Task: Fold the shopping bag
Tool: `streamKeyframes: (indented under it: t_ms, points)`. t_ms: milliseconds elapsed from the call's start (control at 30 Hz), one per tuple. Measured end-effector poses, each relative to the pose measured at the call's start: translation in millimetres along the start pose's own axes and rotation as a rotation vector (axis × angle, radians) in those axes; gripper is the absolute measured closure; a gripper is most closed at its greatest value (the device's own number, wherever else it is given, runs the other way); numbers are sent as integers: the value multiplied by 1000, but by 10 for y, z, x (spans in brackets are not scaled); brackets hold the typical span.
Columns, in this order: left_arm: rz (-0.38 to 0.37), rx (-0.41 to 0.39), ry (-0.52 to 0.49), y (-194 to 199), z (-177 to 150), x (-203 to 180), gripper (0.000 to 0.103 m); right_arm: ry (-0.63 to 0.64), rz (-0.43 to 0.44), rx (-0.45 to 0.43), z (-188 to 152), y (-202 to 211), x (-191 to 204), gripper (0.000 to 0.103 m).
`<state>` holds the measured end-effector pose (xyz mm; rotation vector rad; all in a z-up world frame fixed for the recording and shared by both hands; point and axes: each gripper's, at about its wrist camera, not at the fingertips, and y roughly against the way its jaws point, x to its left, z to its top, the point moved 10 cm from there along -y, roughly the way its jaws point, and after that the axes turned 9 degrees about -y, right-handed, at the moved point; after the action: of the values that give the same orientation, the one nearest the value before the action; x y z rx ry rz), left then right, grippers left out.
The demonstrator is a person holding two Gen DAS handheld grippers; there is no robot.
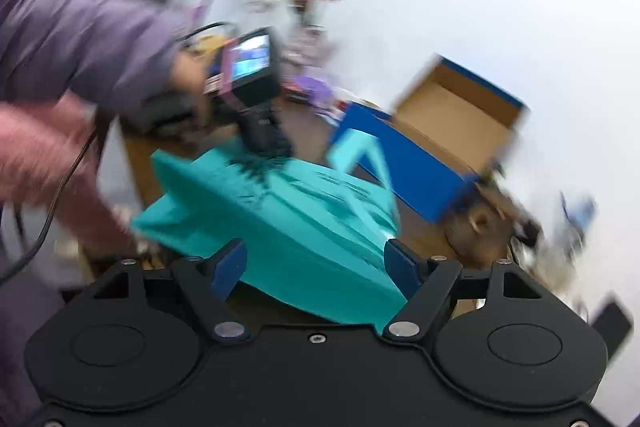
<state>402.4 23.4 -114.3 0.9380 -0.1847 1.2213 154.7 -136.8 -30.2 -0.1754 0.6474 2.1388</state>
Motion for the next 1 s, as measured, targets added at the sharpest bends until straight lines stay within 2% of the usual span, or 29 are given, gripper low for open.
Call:
streamKeyframes:
  t_ms: [133,167,333,400,467,500,533,567,600,633,667,700,733,767,800,867,1000]
  points:
    - [-42,-16,13,14,-37,26,102,243,31,14,-157,-119,229,24]
    - [-55,-14,25,7,-41,38,102,336,32,22,-240,-156,291,24]
    - [-85,-28,17,4,-52,60,103,362,34,-7,-233,-202,347,24]
    - [-88,-30,16,4,-56,62,103,386,52,-4,-190,-298,374,38]
    - [-82,-35,19,12,-66,57,103,367,100,44,-170,-443,400,68]
    - [-79,-37,16,20,-64,60,103,345,128,72,-135,-579,416,76]
    - [-66,-30,18,41,-78,69,103,337,146,89,-131,-615,431,93]
    - [-49,-23,27,143,-81,120,102,328,164,105,-127,-651,446,98]
    - [-32,-16,36,245,-84,170,100,319,182,122,-123,-686,461,98]
    - [-25,-63,52,451,-46,224,99,312,198,138,-119,-714,472,99]
    - [-20,-161,68,805,26,273,95,314,205,153,-115,-718,468,99]
    - [-26,-268,78,1153,80,269,77,315,213,166,-108,-724,462,99]
    - [-40,-336,81,1368,96,230,63,310,223,180,-87,-742,445,99]
    - [-96,-468,76,1787,86,79,34,294,238,197,-59,-767,415,99]
    - [-150,-533,44,2019,43,-114,19,276,259,217,-35,-800,385,99]
    - [-232,-596,-90,2313,-109,-576,16,240,313,260,-1,-874,322,98]
    - [-211,-529,-229,2301,-387,-1030,16,223,393,330,21,-957,260,99]
